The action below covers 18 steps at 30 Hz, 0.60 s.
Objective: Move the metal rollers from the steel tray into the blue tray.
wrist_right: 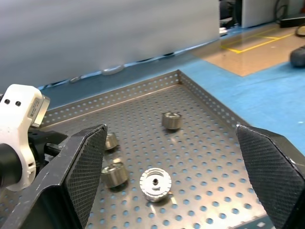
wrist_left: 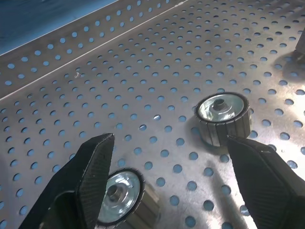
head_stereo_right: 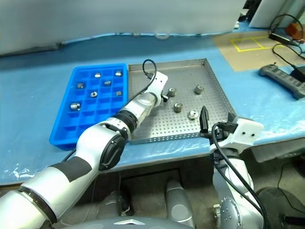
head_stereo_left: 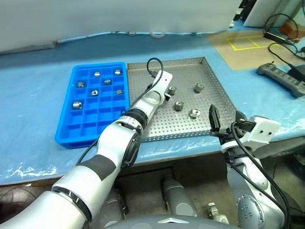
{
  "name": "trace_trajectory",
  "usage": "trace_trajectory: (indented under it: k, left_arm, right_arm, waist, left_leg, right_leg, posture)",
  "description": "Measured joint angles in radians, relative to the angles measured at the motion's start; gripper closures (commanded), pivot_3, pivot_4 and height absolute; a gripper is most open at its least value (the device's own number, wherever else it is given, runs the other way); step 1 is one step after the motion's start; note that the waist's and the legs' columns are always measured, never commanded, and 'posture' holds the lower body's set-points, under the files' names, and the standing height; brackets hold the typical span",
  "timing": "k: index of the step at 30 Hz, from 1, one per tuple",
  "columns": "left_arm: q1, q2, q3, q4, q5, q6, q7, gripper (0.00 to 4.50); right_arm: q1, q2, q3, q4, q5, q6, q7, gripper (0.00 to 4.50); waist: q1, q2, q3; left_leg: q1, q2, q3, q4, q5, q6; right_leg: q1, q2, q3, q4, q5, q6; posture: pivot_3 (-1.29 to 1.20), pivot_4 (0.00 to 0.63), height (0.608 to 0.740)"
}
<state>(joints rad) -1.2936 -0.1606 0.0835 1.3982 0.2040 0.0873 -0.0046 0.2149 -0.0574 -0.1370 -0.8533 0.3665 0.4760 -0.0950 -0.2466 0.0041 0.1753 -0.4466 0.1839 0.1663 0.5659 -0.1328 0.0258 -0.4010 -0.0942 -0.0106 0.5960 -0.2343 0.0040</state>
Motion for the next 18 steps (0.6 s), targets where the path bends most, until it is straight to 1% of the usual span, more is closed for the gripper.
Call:
trace_trajectory:
  k: [2,6,10,13,18]
  left_arm:
    - [0.0,0.002,0.031,0.0,-0.006,0.004,0.057,0.43]
    - [0.0,0.005,0.071,0.0,-0.013,0.007,0.116,0.43]
    - [0.0,0.014,0.115,0.0,-0.031,0.007,0.15,0.43]
    - [0.0,0.022,0.148,0.0,-0.046,0.005,0.168,0.43]
    - [0.002,0.032,0.179,0.0,-0.063,0.002,0.189,0.43]
  right_arm:
    - [0.017,0.004,-0.007,-0.011,0.0,0.0,-0.007,0.0]
    - [0.014,0.003,-0.019,-0.011,0.001,0.0,-0.009,0.0]
    - [0.003,0.0,-0.022,-0.011,0.001,0.0,-0.006,0.0]
    - [-0.001,-0.006,-0.022,-0.003,0.001,0.0,0.0,0.0]
    - [-0.001,-0.009,-0.025,0.024,0.001,0.0,0.012,0.0]
  waist:
    - [-0.032,0.0,0.0]
    - [-0.066,0.0,0.0]
    - [-0.085,0.0,0.0]
    - [-0.096,0.0,0.0]
    - [-0.1,0.0,0.0]
  left_leg:
    - [-0.003,-0.001,0.0,0.0,-0.001,0.001]
    - [-0.006,-0.004,-0.001,0.004,-0.003,0.006]
    - [-0.008,-0.011,-0.001,0.006,-0.006,0.01]
    - [-0.009,-0.014,-0.001,0.01,-0.009,0.015]
    - [-0.009,-0.019,-0.008,0.013,-0.012,0.019]
  right_leg:
    - [0.001,-0.001,-0.002,-0.007,0.004,0.006]
    - [0.001,-0.006,-0.003,-0.008,0.004,0.006]
    - [0.002,-0.015,-0.005,-0.008,0.004,0.007]
    - [0.005,-0.016,-0.006,-0.01,0.004,0.007]
    - [0.01,-0.022,-0.008,-0.014,0.004,0.007]
  posture:
    - [-0.84,0.15,0.74]
    - [-0.83,0.15,0.74]
    - [-0.81,0.15,0.74]
    - [-0.8,0.15,0.74]
    - [-0.78,0.15,0.74]
